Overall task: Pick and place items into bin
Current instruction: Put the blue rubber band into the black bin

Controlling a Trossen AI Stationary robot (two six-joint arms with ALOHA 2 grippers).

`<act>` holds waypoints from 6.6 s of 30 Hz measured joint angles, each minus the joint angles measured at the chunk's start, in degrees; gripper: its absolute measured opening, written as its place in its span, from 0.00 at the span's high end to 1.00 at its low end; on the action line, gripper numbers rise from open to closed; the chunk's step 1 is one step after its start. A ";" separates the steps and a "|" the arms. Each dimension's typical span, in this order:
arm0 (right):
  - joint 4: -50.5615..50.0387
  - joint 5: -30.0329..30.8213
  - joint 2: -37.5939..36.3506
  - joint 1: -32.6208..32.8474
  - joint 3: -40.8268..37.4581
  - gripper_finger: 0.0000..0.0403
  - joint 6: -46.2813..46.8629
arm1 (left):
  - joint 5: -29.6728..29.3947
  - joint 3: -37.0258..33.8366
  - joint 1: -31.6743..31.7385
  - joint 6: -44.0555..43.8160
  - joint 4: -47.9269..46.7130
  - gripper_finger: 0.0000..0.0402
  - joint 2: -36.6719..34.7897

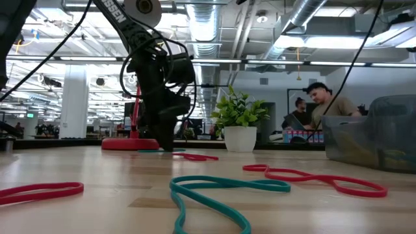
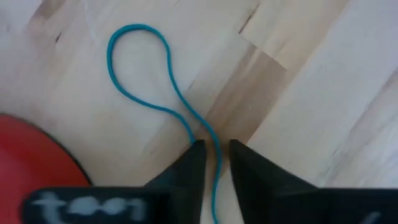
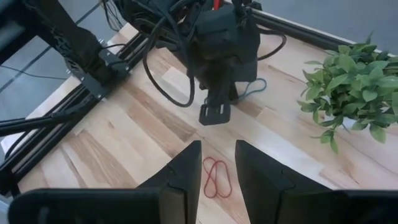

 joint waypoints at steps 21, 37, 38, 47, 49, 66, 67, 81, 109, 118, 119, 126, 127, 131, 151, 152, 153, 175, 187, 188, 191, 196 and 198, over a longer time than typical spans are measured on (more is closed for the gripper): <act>5.58 -6.93 6.81 -0.75 -0.13 0.77 -6.09 | 31.83 -0.17 -5.27 1.18 3.54 1.00 -28.11; 29.13 -19.67 12.52 -5.58 0.00 0.77 -19.59 | 23.83 -0.20 -15.24 -4.22 0.93 1.00 -42.64; 29.09 -19.66 12.52 -5.64 0.00 0.77 -19.61 | 23.64 -0.20 -15.89 -4.34 1.03 1.00 -42.67; 28.94 -19.93 12.56 -5.73 -0.04 0.77 -19.71 | 18.36 -0.17 -18.76 -4.76 0.85 1.00 -42.83; 29.00 -20.45 12.56 -5.49 -0.06 0.77 -19.70 | 16.32 -0.17 -18.91 -5.01 0.84 1.00 -42.84; 31.56 -23.50 12.67 -5.60 -0.02 0.77 -19.49 | 11.25 -0.15 -18.80 -2.76 0.62 1.00 -42.71; 31.63 -23.26 12.67 -5.62 -0.02 0.77 -19.47 | 11.25 -0.15 -18.80 -2.76 0.60 1.00 -42.71; 26.97 -22.18 12.67 -5.88 -0.02 0.77 -16.63 | 11.53 -0.15 -18.84 -4.11 0.62 1.00 -42.75; 31.56 -17.94 12.67 -6.34 -0.02 0.78 -16.52 | 11.21 -0.15 -19.05 -5.23 4.86 1.00 -42.49; 31.39 -17.99 12.67 -6.30 -0.04 0.98 -19.04 | 11.08 -0.15 -19.04 -5.25 4.67 1.00 -42.51; 31.36 -17.95 12.70 -6.24 -0.04 0.99 -19.30 | 11.06 -0.15 -19.04 -5.23 4.67 0.99 -42.51; 31.43 -17.84 12.70 -5.90 -0.04 0.99 -19.08 | 10.95 -0.13 -19.04 -5.01 4.41 0.92 -42.49; 31.40 -17.85 12.70 -5.90 -0.04 0.99 -19.08 | 10.85 -0.13 -19.04 -4.99 4.34 0.91 -42.51; 29.88 -17.70 12.68 -5.88 -0.04 0.98 -19.04 | 10.99 -0.13 -19.04 -5.01 4.14 0.85 -42.49; -16.92 -34.72 12.67 -3.43 -0.04 0.99 6.31 | 10.99 -0.13 -19.10 -6.43 1.25 0.79 -42.47; -19.68 -35.79 12.67 -2.93 -0.04 0.99 7.03 | 10.99 -0.13 -19.10 -6.43 1.21 0.79 -42.47; -22.07 -36.53 12.67 -2.33 -0.04 0.99 7.72 | 10.99 -0.13 -19.10 -6.45 1.15 0.79 -42.47; -33.32 -31.51 4.67 8.44 -0.50 1.00 20.81 | 10.92 -0.13 -19.10 -6.17 -3.72 0.79 -42.47; -33.11 -23.89 -0.80 8.93 -4.50 1.00 23.02 | 11.28 -0.13 -19.12 -6.52 -4.04 0.79 -42.47; -33.30 -23.83 -1.25 9.12 -6.35 1.00 23.10 | 11.30 -0.13 -19.12 -6.69 -4.32 0.79 -42.47; -33.32 -25.49 -3.00 9.18 -12.09 1.00 25.38 | 11.30 -0.13 -19.12 -6.78 -5.59 0.79 -42.47; -33.54 -30.83 -4.52 9.14 -18.73 0.99 29.59 | 11.14 -0.13 -19.12 -6.78 -6.52 0.79 -42.47; -33.12 -31.26 -4.31 9.38 -20.34 0.99 30.10 | 10.99 -0.13 -19.12 -6.75 -6.48 0.79 -42.47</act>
